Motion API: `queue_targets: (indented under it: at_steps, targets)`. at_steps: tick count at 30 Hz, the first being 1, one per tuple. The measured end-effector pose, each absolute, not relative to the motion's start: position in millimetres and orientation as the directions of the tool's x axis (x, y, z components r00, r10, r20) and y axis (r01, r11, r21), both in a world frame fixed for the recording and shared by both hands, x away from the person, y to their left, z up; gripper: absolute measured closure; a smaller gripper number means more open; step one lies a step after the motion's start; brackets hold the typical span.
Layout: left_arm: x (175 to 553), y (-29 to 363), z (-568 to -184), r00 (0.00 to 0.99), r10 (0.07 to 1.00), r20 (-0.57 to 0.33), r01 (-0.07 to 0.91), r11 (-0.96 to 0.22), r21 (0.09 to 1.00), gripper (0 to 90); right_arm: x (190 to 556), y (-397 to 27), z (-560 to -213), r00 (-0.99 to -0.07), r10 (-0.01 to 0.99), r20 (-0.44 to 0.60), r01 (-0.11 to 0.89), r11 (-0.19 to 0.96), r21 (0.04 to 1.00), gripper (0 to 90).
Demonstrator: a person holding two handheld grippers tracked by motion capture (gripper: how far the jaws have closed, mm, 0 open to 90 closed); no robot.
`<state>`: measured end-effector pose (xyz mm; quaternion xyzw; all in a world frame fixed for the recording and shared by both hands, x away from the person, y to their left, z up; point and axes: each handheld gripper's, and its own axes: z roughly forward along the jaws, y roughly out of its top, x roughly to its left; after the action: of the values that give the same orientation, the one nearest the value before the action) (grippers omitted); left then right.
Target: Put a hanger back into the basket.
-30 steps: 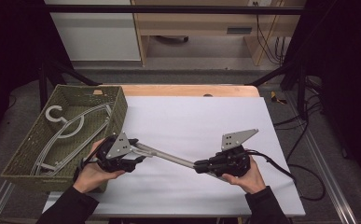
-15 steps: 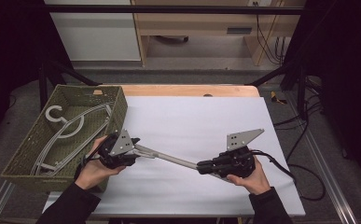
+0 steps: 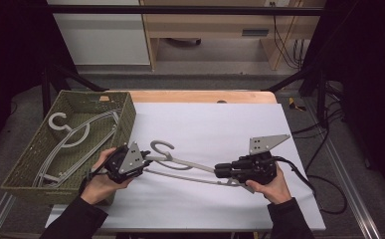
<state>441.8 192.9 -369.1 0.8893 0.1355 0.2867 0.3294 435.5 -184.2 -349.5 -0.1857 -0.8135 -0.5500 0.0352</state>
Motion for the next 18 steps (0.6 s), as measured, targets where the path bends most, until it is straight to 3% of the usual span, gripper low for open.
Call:
queue_targets:
  at_steps: [9, 18]
  targets:
    - [430, 182, -367, 0.835, 0.373, 0.403, 0.037, -0.771, 0.636, 80.4, 446, -198, -359, -0.882, 0.398, 0.251, 0.378, 0.284, 0.881, 78.2]
    - [419, 178, -364, 0.835, 0.409, 0.368, 0.081, -0.753, 0.653, 81.5, 451, -210, -364, -0.843, 0.489, 0.223, 0.376, 0.239, 0.895, 66.2]
